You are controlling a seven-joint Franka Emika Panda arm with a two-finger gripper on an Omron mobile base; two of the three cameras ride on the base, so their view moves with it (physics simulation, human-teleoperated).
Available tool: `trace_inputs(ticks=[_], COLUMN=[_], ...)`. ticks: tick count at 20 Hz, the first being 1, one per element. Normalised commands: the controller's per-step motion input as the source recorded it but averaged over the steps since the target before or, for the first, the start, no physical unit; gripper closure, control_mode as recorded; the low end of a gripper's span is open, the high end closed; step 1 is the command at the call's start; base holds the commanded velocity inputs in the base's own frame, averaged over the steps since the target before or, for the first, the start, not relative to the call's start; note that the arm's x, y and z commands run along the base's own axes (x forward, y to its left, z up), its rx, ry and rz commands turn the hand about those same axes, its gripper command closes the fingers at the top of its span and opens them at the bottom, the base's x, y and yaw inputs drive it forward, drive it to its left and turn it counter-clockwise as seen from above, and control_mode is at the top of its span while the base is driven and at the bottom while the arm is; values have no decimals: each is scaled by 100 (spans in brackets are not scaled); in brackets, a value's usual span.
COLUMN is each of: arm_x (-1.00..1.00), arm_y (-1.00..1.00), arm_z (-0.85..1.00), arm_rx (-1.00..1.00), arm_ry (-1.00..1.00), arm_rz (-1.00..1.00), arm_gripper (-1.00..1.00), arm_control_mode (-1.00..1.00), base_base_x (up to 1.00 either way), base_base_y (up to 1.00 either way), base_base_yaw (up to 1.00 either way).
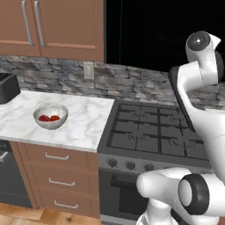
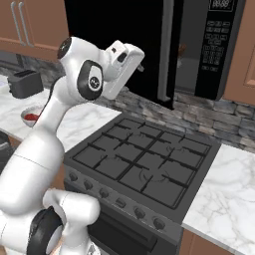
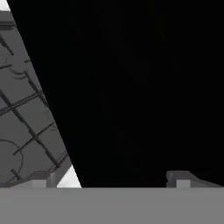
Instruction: Place the bowl containing the onion and broccoli in the microwave. Close the microwave door and press the start button to microwave the meal.
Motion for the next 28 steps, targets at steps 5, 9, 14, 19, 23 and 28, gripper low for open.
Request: trace_inputs(ticks=[5,9,14,19,23,28], arm_x=[100,99,82,28,-56,-100], arm_y=[-18,-11,-14,-3,15,1], arm_z=[0,0,12,45,16,4], arm_rx=[0,0,0,-1,-14,-7], arm_ry=[-24,-12,-3,0,1,-9], arm_rz=[38,33,30,22,8,0], arm_gripper=[-100,-100,-100,-100,-100,-100], arm_control_mode=[-100,-100,-100,-100,-100,-100], base_base_x=[0,0,0,0,0,0], base_base_y=[0,0,0,0,0,0], base_base_yaw=[0,0,0,0,0,0])
